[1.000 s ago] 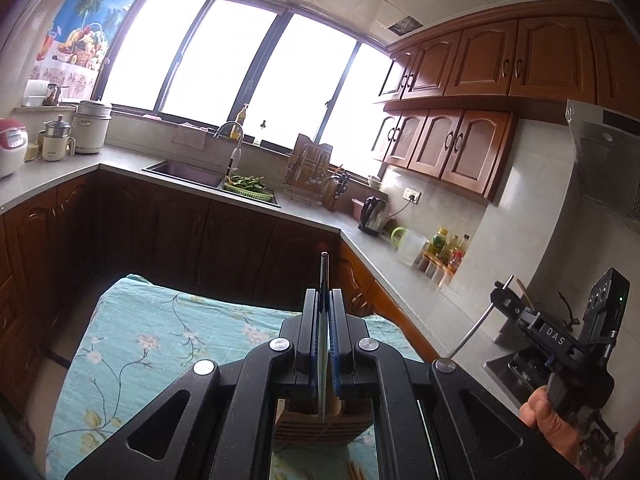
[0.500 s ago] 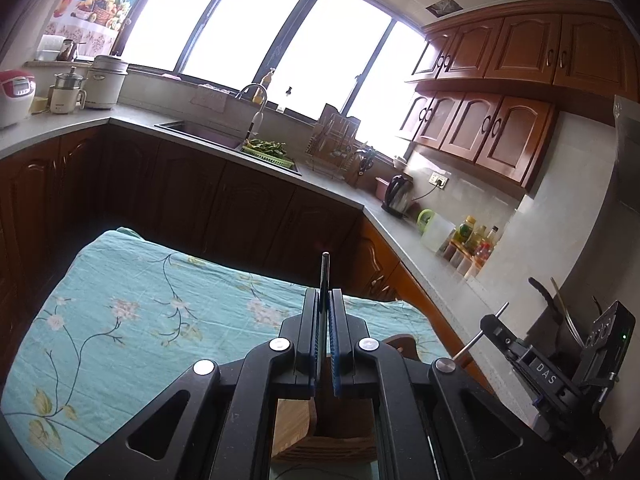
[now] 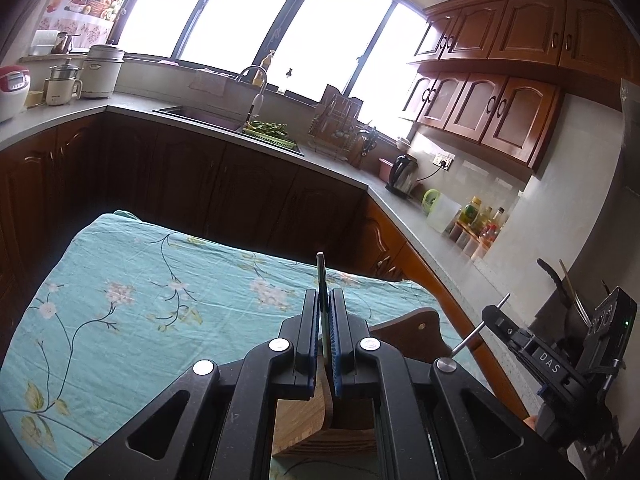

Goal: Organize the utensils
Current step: 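Lower the rods into the holder and open both tools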

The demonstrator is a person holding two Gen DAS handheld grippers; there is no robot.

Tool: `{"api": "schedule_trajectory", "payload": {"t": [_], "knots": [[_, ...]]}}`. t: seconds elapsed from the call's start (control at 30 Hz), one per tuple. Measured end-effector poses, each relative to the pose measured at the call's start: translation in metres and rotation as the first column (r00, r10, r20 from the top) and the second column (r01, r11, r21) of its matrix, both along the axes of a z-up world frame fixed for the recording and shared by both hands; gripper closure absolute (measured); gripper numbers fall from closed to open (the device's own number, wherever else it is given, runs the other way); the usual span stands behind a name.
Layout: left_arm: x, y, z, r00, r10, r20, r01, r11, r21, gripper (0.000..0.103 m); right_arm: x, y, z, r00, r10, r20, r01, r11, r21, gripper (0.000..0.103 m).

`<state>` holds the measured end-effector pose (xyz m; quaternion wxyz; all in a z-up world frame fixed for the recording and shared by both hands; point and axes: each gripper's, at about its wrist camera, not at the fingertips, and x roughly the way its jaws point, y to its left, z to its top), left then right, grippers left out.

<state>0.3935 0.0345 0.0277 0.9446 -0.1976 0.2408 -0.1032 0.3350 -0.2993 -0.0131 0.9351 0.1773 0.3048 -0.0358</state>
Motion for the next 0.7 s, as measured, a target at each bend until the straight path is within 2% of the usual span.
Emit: {"api": "schedule_trajectory", "payload": {"t": [0.13,0.2,0.27,0.4,0.43,0.47,0.5,0.53,0.57,0.63,0.67,0.7], "knots": [[-0.002,0.001,0.001,1.000,-0.002,-0.007,0.002,1.000,0.010,0.099,0.001,-0.003,-0.001,1.000,0.002,-0.008,-0.001,1.000,0.013,0.097],[-0.004,0.000,0.001,1.000,0.003,-0.015,-0.002,1.000,0.021,0.094,0.002,-0.004,-0.002,1.000,0.005,-0.013,-0.005,1.000,0.016,0.096],[-0.005,-0.001,0.001,1.000,0.005,-0.020,-0.005,1.000,0.026,0.084,0.002,-0.003,-0.003,1.000,0.008,-0.019,-0.008,1.000,0.021,0.093],[-0.007,-0.002,0.003,0.999,0.010,-0.030,-0.009,0.999,0.033,0.075,0.001,-0.004,-0.004,1.000,0.008,-0.027,-0.007,0.999,0.038,0.092],[-0.007,-0.001,0.004,0.999,0.014,-0.036,-0.013,0.999,0.032,0.066,0.000,-0.005,-0.003,1.000,0.006,-0.029,-0.004,0.999,0.042,0.086],[-0.011,0.001,0.005,0.999,0.017,-0.033,-0.016,0.999,0.027,0.059,-0.002,-0.006,-0.001,1.000,0.004,-0.027,-0.002,0.999,0.049,0.070],[-0.016,0.003,0.005,0.999,0.021,-0.027,-0.020,0.999,0.025,0.057,-0.004,-0.008,0.001,1.000,0.002,-0.019,-0.001,0.998,0.057,0.059],[-0.020,0.004,0.006,0.999,0.027,-0.026,-0.026,0.999,0.028,0.052,-0.008,-0.009,0.004,1.000,-0.003,-0.007,0.004,0.998,0.061,0.041],[-0.024,0.006,0.007,0.999,0.033,-0.027,-0.032,0.999,0.032,0.046,-0.013,-0.009,0.008,1.000,-0.011,0.006,0.010,0.998,0.061,0.033],[-0.035,0.009,0.008,0.999,0.046,-0.026,-0.045,0.998,0.040,0.039,-0.023,-0.012,0.016,1.000,-0.016,0.026,0.014,0.997,0.071,0.028],[-0.042,0.009,0.009,0.998,0.055,-0.028,-0.053,0.998,0.042,0.033,-0.027,-0.012,0.020,0.999,-0.014,0.034,0.011,0.997,0.081,0.018],[-0.048,0.011,0.010,0.997,0.064,-0.031,-0.063,0.997,0.041,0.029,-0.033,-0.013,0.024,0.999,-0.013,0.044,0.009,0.996,0.091,0.013]]}}
